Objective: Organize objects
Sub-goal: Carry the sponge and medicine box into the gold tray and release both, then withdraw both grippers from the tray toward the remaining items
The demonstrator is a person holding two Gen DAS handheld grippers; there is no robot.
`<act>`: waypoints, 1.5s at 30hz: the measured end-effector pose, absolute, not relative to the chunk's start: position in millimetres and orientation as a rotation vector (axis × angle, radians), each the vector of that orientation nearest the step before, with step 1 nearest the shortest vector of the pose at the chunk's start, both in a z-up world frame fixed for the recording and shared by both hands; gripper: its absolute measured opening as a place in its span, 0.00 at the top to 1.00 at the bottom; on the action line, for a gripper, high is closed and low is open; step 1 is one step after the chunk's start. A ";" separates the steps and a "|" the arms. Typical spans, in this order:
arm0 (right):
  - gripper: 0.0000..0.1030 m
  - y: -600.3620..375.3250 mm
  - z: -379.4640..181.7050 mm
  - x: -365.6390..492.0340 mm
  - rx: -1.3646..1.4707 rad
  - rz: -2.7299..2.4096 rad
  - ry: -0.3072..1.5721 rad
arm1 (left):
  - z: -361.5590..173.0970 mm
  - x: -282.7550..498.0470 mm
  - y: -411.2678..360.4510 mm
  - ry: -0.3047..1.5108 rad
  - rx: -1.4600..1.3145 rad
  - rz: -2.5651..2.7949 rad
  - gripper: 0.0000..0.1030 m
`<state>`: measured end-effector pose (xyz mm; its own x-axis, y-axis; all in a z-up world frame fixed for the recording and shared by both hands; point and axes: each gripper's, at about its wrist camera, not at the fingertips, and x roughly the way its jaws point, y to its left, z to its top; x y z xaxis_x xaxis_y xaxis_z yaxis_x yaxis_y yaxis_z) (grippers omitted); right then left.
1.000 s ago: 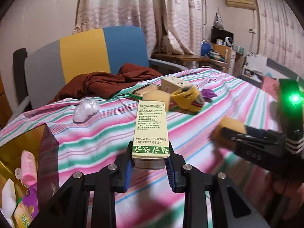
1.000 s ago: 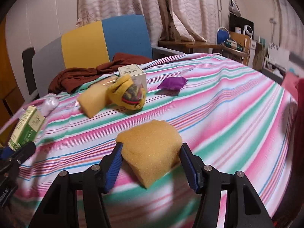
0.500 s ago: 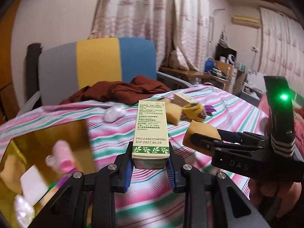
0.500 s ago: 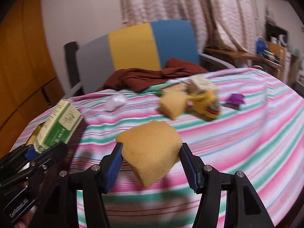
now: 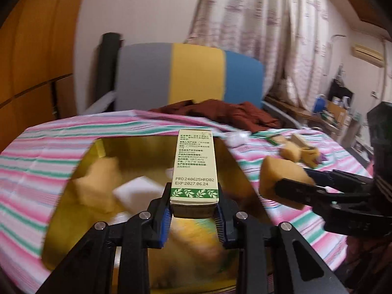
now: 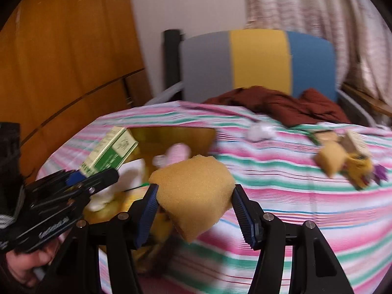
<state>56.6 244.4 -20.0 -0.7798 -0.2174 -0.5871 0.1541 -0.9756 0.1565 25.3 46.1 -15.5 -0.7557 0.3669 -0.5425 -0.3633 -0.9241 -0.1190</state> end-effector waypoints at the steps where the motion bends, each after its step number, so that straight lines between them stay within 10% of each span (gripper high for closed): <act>1: 0.41 234.2 -20.7 53.9 0.947 -2.754 -0.139 | -17.8 22.3 35.6 -0.018 -0.832 2.647 0.71; 15: 0.28 139.4 -36.9 37.4 1.012 -2.498 0.024 | -59.2 0.7 -36.6 -0.148 -1.143 2.718 0.71; 20: 0.17 141.3 -44.6 37.4 1.050 -2.479 -0.045 | -62.6 -0.2 -42.8 -0.198 -1.194 2.740 0.54; 45: 0.17 174.0 -43.0 42.0 1.031 -2.574 -0.170 | -42.7 16.9 -22.7 -0.204 -1.080 2.746 0.54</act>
